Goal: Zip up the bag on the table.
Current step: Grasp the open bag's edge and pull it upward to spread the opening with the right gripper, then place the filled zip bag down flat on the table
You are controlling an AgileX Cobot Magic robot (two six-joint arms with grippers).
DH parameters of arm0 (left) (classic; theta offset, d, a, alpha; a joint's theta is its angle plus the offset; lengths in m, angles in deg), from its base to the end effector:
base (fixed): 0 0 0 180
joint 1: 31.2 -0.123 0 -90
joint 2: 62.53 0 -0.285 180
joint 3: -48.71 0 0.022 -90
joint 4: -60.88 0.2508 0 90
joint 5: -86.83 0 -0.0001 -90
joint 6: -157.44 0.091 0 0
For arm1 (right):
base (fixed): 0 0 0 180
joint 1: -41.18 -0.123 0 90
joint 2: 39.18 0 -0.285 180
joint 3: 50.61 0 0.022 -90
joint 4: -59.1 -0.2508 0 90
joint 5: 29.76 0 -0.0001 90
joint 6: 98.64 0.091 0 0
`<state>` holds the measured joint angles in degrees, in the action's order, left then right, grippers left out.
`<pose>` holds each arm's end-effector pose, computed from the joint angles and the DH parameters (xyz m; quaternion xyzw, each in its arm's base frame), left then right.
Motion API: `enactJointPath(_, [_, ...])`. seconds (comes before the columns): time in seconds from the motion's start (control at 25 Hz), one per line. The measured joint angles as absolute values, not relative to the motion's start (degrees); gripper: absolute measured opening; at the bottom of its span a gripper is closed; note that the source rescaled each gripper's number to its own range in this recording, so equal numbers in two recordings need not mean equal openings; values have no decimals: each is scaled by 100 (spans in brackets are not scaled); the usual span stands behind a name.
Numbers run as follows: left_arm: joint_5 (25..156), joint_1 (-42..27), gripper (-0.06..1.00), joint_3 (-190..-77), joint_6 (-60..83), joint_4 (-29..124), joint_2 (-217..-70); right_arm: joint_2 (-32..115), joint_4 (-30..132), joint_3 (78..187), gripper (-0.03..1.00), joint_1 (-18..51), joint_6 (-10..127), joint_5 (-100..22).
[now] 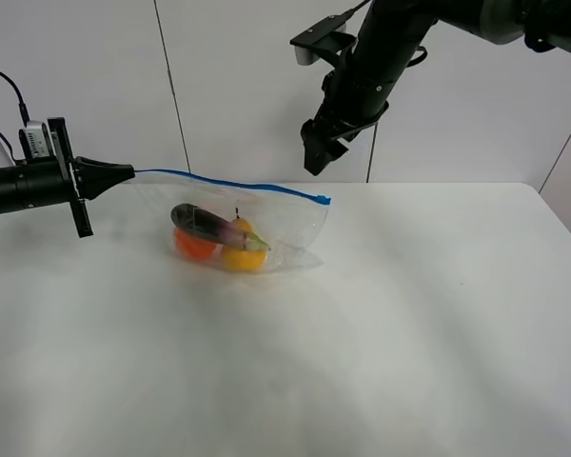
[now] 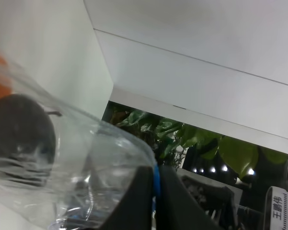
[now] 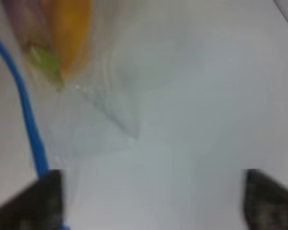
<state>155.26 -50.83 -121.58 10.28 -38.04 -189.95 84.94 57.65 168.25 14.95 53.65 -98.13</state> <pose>0.3976 0.0530 0.1650 -0.3530 0.6790 -0.6263 0.1484 0.4012 0.2001 0.3200 -0.4399 0.8685 0.0096 0.2282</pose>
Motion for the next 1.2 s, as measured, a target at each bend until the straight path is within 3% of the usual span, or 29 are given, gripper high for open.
enactJointPath(0.12, [15527,-5007,0,-12158,1032,-3802,-18995,8361,5649,16825,98,1495,5473,-9735])
enactJointPath(0.44, [15332,-4577,0,-12158,1101,-2814,-18995,7568,5136,16825,100,1641,5629,-9723])
enactJointPath(0.92, [15022,-4268,0,-12153,1164,-2063,-18995,7369,5136,16579,100,3957,6891,-9947])
enactJointPath(1.2, [15017,-4268,0,-12153,1187,-2053,-18995,7161,5338,16302,100,4551,7422,-9929])
